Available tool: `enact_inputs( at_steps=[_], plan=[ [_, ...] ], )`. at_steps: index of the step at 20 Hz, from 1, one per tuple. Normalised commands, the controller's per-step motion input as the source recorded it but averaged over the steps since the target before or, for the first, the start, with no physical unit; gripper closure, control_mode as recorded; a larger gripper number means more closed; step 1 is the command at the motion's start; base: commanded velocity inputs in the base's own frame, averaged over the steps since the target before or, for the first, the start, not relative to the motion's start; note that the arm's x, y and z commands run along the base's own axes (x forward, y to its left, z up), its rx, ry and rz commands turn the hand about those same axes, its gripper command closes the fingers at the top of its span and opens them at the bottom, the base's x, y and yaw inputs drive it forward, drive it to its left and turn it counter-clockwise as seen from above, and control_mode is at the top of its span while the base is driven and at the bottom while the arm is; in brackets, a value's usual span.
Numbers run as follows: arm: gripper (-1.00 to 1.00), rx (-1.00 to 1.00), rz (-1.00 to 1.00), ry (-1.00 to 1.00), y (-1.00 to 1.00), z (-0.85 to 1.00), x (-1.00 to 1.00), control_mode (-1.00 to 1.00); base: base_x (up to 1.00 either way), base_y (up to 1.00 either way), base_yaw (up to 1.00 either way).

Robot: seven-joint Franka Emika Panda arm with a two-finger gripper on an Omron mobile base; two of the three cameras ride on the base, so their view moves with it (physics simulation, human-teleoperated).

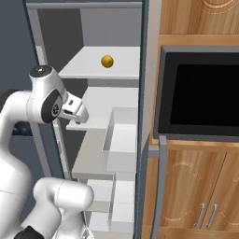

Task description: Grab the lemon and lime from the fridge, place them in the blender, close the lid, and turn on the blender to create a marinade.

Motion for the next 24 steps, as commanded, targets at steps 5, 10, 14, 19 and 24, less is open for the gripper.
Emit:
enact_inputs(
  at_steps=[5, 10, 14, 19, 24],
  plan=[
    [-1.0, 0.0, 0.09, -0.24, -0.28, 0.82, 0.21, -1.0, 0.0, 0.0, 0.0],
    [-1.0, -0.02, 0.01, -0.26, -0.07, 1.0, 0.39, -1.0, 0.0, 0.0, 0.0],
    [-1.0, -0.01, 0.0, -0.21, -0.24, 0.84, 0.26, -1.0, 0.0, 0.0, 0.0],
    [-1.0, -0.03, 0.0, -0.1, -0.25, 0.56, 0.44, -1.0, 0.0, 0.0, 0.0],
    [-1.0, -0.01, 0.0, 0.0, -0.13, -0.1, 0.69, -1.0, 0.0, 0.0, 0.0]
  ],
)
